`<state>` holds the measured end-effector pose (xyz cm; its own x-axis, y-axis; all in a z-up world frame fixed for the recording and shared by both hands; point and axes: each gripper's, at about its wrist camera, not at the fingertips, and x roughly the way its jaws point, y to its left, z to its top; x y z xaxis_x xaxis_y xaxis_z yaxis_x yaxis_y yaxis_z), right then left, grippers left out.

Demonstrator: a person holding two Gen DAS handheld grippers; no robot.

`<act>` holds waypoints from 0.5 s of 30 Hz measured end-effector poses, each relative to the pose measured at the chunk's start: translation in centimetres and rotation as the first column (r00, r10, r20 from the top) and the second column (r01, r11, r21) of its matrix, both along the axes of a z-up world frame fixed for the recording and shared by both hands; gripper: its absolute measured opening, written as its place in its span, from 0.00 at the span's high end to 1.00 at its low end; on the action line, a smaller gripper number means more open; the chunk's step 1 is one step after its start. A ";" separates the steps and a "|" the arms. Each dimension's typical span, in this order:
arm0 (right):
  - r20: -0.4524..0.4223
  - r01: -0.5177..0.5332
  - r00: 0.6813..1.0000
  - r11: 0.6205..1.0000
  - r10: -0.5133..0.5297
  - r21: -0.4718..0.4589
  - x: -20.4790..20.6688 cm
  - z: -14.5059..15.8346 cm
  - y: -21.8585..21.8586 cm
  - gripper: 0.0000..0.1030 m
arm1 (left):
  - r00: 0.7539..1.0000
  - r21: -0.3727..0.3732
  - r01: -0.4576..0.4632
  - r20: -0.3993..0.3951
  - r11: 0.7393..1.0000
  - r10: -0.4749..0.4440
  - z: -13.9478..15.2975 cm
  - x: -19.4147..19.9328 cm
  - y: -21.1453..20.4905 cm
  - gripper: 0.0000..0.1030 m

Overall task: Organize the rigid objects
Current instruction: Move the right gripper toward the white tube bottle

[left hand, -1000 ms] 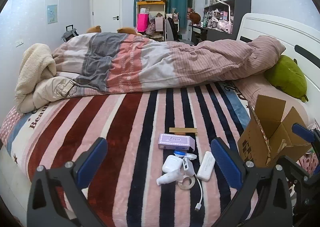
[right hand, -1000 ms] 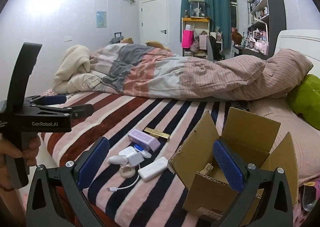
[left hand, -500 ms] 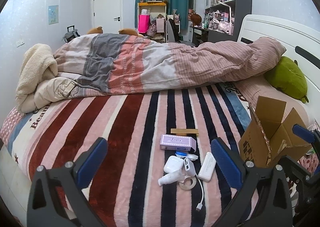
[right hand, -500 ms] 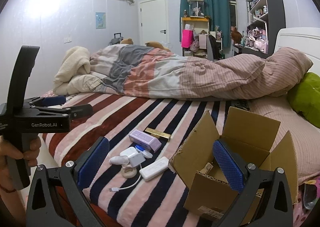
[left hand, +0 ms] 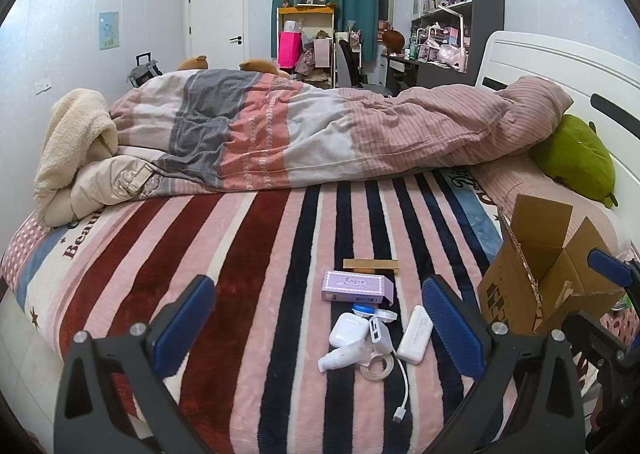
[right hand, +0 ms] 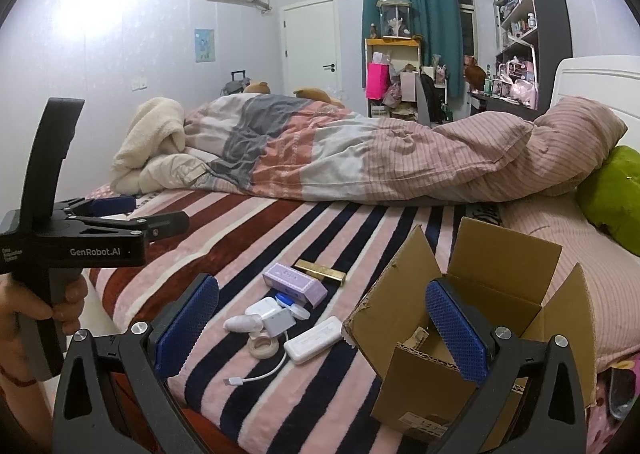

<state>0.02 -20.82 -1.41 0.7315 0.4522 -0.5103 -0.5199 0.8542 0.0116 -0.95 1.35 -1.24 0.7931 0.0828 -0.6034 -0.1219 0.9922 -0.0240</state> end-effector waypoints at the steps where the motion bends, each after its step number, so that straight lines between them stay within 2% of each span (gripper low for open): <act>1: 0.000 0.001 1.000 1.000 -0.001 0.001 0.0 0.0 0.0 0.00 | 1.000 0.000 0.000 0.000 1.000 0.000 0.1 0.0 0.0 0.00; 15: 0.003 0.004 1.000 1.000 -0.004 -0.001 -0.1 0.2 0.2 0.00 | 1.000 0.002 -0.001 0.001 1.000 0.001 0.2 -0.1 -0.2 0.00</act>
<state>-0.09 -20.58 -1.24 0.7349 0.4486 -0.5086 -0.5164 0.8563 0.0091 -1.01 1.12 -1.08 0.7937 0.0850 -0.6023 -0.1231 0.9921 -0.0222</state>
